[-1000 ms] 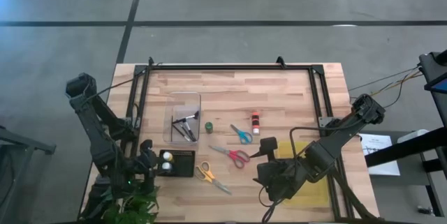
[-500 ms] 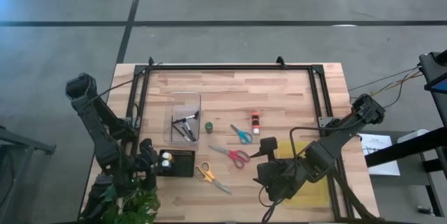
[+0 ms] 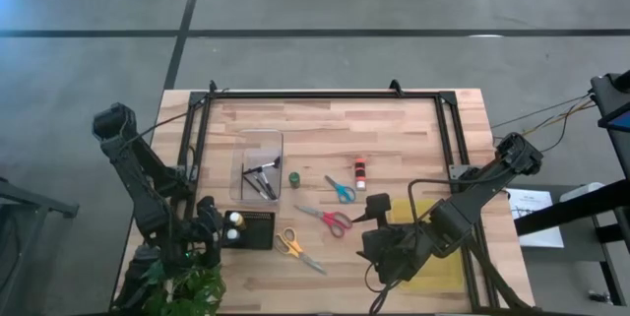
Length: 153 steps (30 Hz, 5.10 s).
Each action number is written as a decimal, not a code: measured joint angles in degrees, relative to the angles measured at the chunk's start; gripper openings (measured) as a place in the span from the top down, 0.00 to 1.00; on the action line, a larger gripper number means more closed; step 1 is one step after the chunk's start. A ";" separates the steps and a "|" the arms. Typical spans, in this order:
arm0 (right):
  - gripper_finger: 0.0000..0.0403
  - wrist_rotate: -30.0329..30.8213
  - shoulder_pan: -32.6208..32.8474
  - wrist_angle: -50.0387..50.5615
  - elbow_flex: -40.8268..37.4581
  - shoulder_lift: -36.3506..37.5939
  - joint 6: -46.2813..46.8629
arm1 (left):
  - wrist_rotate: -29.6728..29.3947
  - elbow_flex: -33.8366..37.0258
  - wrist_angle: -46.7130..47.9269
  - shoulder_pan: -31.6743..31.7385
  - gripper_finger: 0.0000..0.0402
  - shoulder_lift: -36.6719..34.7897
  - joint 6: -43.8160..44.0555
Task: Pick & Place Paint Supplies
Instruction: Put the blue paint bottle into the black basket, then put the orange paint bottle into the black basket
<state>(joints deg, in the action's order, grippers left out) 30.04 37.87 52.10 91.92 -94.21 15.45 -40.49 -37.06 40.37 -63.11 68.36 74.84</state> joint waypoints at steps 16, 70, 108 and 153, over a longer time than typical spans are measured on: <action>0.14 0.00 -0.02 -0.04 0.00 0.00 -0.01 | -3.96 -1.43 -0.64 0.00 0.38 -5.16 -8.23; 0.14 -10.30 -35.04 -8.95 -31.23 -0.94 -59.96 | 7.55 -5.77 -47.66 33.48 0.39 -11.91 -95.92; 0.14 -28.49 -44.24 -20.03 -35.01 -7.94 -54.34 | 8.00 -5.77 -47.83 33.59 0.39 -11.91 -97.76; 0.58 -48.06 -44.11 -18.38 -19.04 -0.96 -37.46 | 8.59 -8.97 -48.90 36.87 0.39 2.59 -110.45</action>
<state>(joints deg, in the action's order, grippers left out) -18.02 -6.24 33.72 72.88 -95.18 -22.01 -31.90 -46.03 -8.53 -26.25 70.94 -35.62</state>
